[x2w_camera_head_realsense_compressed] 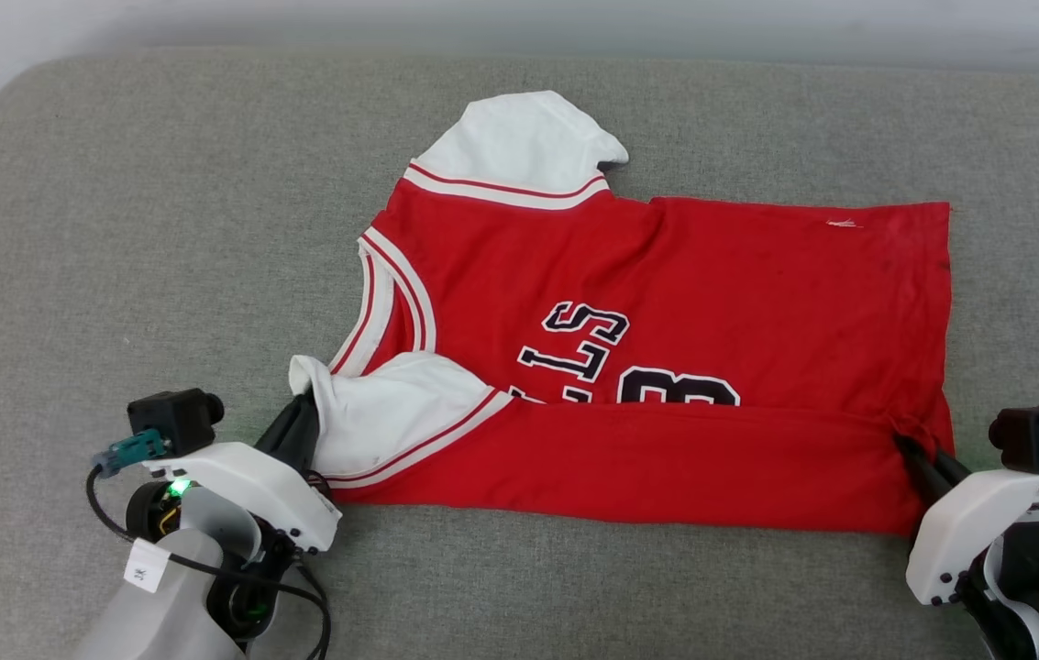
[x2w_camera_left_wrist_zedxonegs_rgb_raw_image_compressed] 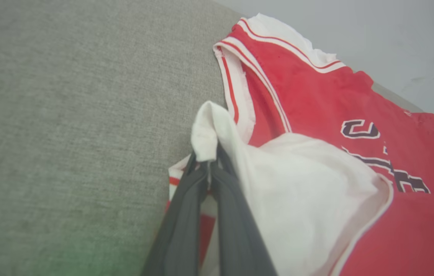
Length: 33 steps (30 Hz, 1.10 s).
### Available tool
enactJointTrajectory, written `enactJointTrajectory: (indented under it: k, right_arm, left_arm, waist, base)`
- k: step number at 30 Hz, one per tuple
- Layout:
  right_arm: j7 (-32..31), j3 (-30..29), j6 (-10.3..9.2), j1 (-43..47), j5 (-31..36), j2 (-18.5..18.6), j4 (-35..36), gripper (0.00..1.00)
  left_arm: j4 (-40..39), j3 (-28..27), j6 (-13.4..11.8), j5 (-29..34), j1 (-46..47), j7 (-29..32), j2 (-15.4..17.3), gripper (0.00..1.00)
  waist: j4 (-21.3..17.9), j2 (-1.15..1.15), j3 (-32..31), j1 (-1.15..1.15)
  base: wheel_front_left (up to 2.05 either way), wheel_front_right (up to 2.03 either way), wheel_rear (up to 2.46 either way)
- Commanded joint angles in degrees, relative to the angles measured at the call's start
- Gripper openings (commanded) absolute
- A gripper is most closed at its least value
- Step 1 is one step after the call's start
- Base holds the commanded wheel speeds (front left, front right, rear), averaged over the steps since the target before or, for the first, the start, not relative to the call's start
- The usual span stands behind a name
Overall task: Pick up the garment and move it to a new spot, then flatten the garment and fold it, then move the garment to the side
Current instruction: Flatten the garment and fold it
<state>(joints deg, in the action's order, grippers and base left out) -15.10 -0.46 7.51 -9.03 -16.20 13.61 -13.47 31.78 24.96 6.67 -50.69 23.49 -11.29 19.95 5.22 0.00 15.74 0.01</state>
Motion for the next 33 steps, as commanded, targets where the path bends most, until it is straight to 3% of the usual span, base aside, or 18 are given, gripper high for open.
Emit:
enactJointTrajectory:
  k: [1, 5, 6, 7, 8, 9, 17, 23, 27, 33]
  right_arm:
    - [0.2, 0.7, -0.05, -0.7, -0.3, -0.1, -1.9, 0.0]
    - [1.3, 2.5, -0.04, -1.5, -0.4, -0.2, -5.3, 0.0]
    - [2.2, 2.6, -0.04, -1.7, -0.2, -0.1, -5.8, 0.27]
    - [3.3, 2.6, -0.04, -1.9, -0.2, -0.3, -6.0, 0.49]
    - [4.7, 2.7, -0.04, -2.0, -0.2, -0.5, -6.1, 1.0]
    - [6.5, 2.8, -0.04, -2.1, 0.1, -0.5, -6.0, 1.0]
    - [19.3, 0.1, -0.04, -0.3, 2.9, -2.3, -3.6, 1.0]
    - [22.4, -2.7, -0.04, 2.9, 5.3, -4.9, -0.6, 1.0]
    - [21.2, -3.6, -0.04, 5.1, 6.2, -6.0, 2.3, 1.0]
    - [18.7, -4.4, -0.04, 7.7, 6.8, -7.3, 7.2, 1.0]
  left_arm:
    - [1.4, 1.0, 0.4, 0.0, 1.4, 0.3, -0.4, 0.0]
    - [4.8, 3.0, 0.7, -1.3, 2.8, 1.1, -0.9, 0.0]
    - [5.4, 3.5, 0.8, -1.7, 2.9, 0.9, -1.0, 0.11]
    - [5.6, 3.9, 0.8, -2.1, 3.1, 0.8, -1.0, 0.41]
    - [6.0, 4.1, 0.8, -2.5, 3.2, 0.5, -0.8, 0.93]
    - [6.3, 4.2, 0.8, -2.8, 3.3, 0.1, -0.5, 1.0]
    - [8.3, 3.6, 0.8, -3.3, 3.0, -2.2, 1.9, 1.0]
    - [9.3, 3.2, 0.5, -3.3, 3.7, 0.0, 5.2, 1.0]
    - [7.3, 4.1, 0.5, -4.6, 4.1, 7.5, 8.3, 1.0]
    - [-2.2, 6.0, 0.8, -11.4, 2.8, 26.4, 14.2, 1.0]
  waist:
    - [0.0, 0.0, 0.4, -0.01]
    - [-0.3, 0.0, 0.1, -0.01]
    - [-0.3, 0.0, -0.1, -0.01]
    - [-0.3, 0.0, -0.4, -0.01]
    - [-0.4, 0.0, -0.8, -0.01]
    - [-0.5, 0.0, -1.2, -0.01]
    - [-1.1, 0.0, -5.1, -0.01]
    - [-1.4, 0.0, -8.7, -0.01]
    - [-1.8, 0.0, -10.5, -0.01]
    - [-2.4, 0.0, -11.0, -0.01]
  base:
    - [0.0, 0.0, 0.0]
    - [0.0, 0.0, 0.0]
    - [0.0, 0.0, 0.0]
    - [0.0, 0.0, 0.0]
    - [0.0, 0.0, 0.0]
    - [0.0, 0.0, 0.0]
    - [0.0, 0.0, 0.0]
    - [0.0, 0.0, 0.0]
    - [0.0, 0.0, 0.0]
    - [0.0, 0.0, 0.0]
